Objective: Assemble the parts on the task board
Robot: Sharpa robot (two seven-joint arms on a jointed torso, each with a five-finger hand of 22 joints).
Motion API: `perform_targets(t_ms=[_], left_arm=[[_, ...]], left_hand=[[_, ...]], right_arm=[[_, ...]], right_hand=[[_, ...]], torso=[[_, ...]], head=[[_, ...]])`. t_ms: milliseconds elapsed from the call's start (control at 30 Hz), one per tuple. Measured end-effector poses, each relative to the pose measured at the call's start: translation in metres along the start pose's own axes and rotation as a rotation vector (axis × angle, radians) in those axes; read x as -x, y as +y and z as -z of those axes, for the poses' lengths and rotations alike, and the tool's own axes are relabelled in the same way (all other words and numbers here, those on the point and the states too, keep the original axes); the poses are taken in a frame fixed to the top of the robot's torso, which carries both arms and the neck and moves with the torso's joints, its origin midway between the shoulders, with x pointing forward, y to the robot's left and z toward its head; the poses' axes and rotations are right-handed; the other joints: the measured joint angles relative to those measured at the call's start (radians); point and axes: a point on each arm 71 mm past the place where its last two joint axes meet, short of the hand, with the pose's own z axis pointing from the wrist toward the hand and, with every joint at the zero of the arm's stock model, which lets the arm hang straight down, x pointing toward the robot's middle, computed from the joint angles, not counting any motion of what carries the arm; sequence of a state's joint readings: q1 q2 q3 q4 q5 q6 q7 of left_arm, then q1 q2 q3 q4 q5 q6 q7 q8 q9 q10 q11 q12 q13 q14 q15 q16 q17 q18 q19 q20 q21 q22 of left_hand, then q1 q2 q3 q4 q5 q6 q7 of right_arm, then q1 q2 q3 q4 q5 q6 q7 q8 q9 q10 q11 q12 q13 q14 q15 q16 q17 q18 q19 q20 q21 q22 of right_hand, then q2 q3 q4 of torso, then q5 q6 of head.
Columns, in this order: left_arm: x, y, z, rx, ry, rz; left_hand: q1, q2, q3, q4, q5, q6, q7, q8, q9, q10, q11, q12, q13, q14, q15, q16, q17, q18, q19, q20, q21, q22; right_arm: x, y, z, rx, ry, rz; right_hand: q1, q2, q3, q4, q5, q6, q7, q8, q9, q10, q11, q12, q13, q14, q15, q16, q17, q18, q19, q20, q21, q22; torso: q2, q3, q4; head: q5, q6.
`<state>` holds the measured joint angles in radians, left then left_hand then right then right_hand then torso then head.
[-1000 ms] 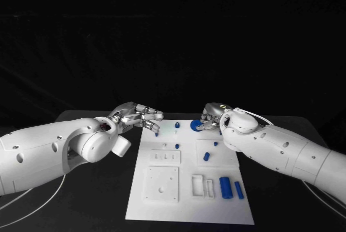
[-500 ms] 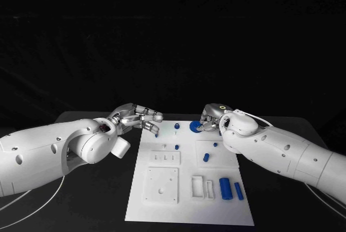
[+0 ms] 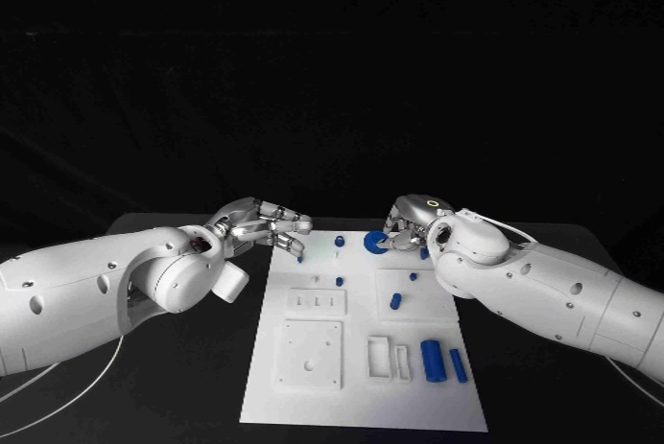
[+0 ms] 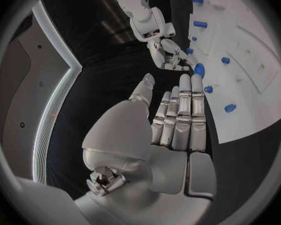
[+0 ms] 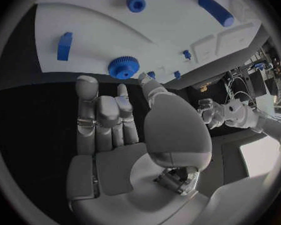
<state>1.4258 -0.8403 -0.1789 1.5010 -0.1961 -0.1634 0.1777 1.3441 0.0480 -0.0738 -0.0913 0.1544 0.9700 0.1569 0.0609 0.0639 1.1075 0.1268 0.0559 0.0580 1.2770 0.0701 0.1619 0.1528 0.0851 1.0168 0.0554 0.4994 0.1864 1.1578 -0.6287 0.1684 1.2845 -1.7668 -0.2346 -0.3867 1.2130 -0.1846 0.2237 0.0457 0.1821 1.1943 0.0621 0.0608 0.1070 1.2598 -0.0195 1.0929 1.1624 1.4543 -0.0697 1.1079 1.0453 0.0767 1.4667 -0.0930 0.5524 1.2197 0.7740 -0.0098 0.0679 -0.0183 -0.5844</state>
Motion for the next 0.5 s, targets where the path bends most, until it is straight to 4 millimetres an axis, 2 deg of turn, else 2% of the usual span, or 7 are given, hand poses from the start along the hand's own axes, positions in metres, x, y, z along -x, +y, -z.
perform_targets(t_ms=[133, 200, 267, 333, 367, 433, 500], left_arm=[[0.000, 0.000, 0.000, 0.001, 0.000, -0.001], [0.000, 0.000, 0.000, 0.001, 0.000, -0.001], [0.000, 0.000, 0.000, 0.001, 0.001, -0.001], [0.000, 0.000, 0.000, 0.002, 0.001, -0.001], [0.000, 0.000, 0.000, 0.002, 0.002, -0.001], [0.000, 0.000, 0.000, 0.002, 0.003, -0.002], [-0.001, 0.000, 0.000, 0.002, 0.004, -0.002]], left_hand=[[0.000, 0.000, 0.000, 0.000, 0.000, 0.000, 0.000, 0.000, 0.000, 0.000, 0.000, 0.000, 0.000, 0.000, 0.000, 0.000, 0.000, 0.000, 0.000, 0.000, 0.000, 0.000], [0.000, 0.000, 0.000, 0.000, 0.000, 0.000, 0.000, 0.000, 0.000, 0.000, 0.000, 0.000, 0.000, 0.000, 0.000, 0.000, 0.000, 0.000, 0.000, 0.000, 0.000, 0.000], [0.000, 0.000, 0.000, 0.000, 0.000, 0.000, 0.000, 0.000, 0.000, 0.000, 0.000, 0.000, 0.000, 0.000, 0.000, 0.000, 0.000, 0.000, 0.000, 0.000, 0.000, 0.000], [0.000, 0.000, 0.000, 0.000, 0.000, 0.000, 0.000, 0.000, 0.000, 0.000, 0.000, 0.000, 0.000, 0.000, 0.000, 0.000, 0.000, 0.000, 0.000, 0.000, 0.000, 0.000], [0.000, 0.000, 0.000, 0.000, 0.000, 0.000, 0.000, 0.000, 0.000, 0.000, 0.000, 0.000, 0.000, 0.000, 0.000, 0.000, 0.000, 0.000, 0.000, 0.000, 0.000, 0.000], [0.000, 0.000, 0.000, 0.000, 0.000, 0.000, 0.000, 0.000, 0.000, 0.000, 0.000, 0.000, 0.000, 0.000, 0.000, 0.000, 0.000, 0.000, 0.000, 0.000, 0.000, 0.000], [0.000, 0.000, 0.000, 0.000, 0.000, 0.000, 0.000, 0.000, 0.000, 0.000, 0.000, 0.000, 0.000, 0.000, 0.000, 0.000, 0.000, 0.000, 0.000, 0.000, 0.000, 0.000]], right_arm=[[0.001, 0.000, 0.000, 0.000, -0.003, 0.000], [0.000, 0.000, -0.001, -0.003, -0.003, 0.000], [-0.001, -0.001, -0.002, -0.007, -0.002, 0.001], [-0.002, 0.000, -0.004, -0.012, 0.000, 0.000], [-0.003, 0.000, -0.005, -0.014, 0.001, -0.001], [-0.005, 0.000, -0.008, -0.018, 0.003, -0.002], [-0.007, 0.000, -0.011, -0.022, 0.006, -0.003]], right_hand=[[0.006, -0.013, -0.036, 0.011, 0.000, -0.059, 0.014, 0.000, -0.014, -0.022, 0.011, -0.027, -0.022, -0.004, 0.004, -0.013, -0.009, 0.000, 0.000, 0.000, -0.023, -0.009], [0.015, -0.022, -0.061, 0.016, 0.000, -0.111, 0.028, 0.000, -0.030, -0.035, 0.020, -0.039, -0.035, -0.006, 0.006, -0.018, -0.011, 0.000, 0.000, 0.001, -0.033, -0.014], [0.018, -0.025, -0.076, 0.019, 0.000, -0.156, 0.039, 0.000, -0.038, -0.043, 0.029, -0.040, -0.042, -0.007, 0.011, -0.018, -0.011, 0.000, -0.001, 0.012, -0.034, -0.015], [0.029, -0.036, -0.081, 0.027, 0.005, -0.204, 0.050, 0.000, -0.042, -0.052, 0.037, -0.040, -0.052, -0.007, 0.018, -0.018, -0.011, 0.011, 0.001, 0.016, -0.039, -0.015], [0.035, -0.042, -0.080, 0.037, 0.005, -0.259, 0.054, 0.000, -0.045, -0.052, 0.037, -0.040, -0.056, -0.007, 0.018, -0.018, -0.010, 0.015, 0.000, 0.019, -0.040, -0.015], [0.044, -0.051, -0.078, 0.052, 0.005, -0.328, 0.064, 0.000, -0.049, -0.056, 0.041, -0.040, -0.061, -0.007, 0.018, -0.018, -0.007, 0.024, 0.000, 0.022, -0.040, -0.014], [0.048, -0.055, -0.080, 0.058, 0.007, -0.350, 0.065, 0.000, -0.050, -0.056, 0.041, -0.041, -0.065, -0.007, 0.018, -0.018, -0.006, 0.024, 0.000, 0.022, -0.040, -0.013]], torso=[[0.000, 0.0000, -0.0011], [0.000, 0.0000, -0.0006], [0.000, 0.0001, 0.0006], [0.000, -0.0004, 0.0017], [0.000, -0.0006, 0.0023], [0.001, -0.0012, 0.0035], [0.002, -0.0012, 0.0049]], head=[[-0.001, 0.003], [-0.003, 0.005], [-0.005, 0.006], [-0.007, 0.007], [-0.007, 0.007], [-0.008, 0.008], [-0.008, 0.008]])
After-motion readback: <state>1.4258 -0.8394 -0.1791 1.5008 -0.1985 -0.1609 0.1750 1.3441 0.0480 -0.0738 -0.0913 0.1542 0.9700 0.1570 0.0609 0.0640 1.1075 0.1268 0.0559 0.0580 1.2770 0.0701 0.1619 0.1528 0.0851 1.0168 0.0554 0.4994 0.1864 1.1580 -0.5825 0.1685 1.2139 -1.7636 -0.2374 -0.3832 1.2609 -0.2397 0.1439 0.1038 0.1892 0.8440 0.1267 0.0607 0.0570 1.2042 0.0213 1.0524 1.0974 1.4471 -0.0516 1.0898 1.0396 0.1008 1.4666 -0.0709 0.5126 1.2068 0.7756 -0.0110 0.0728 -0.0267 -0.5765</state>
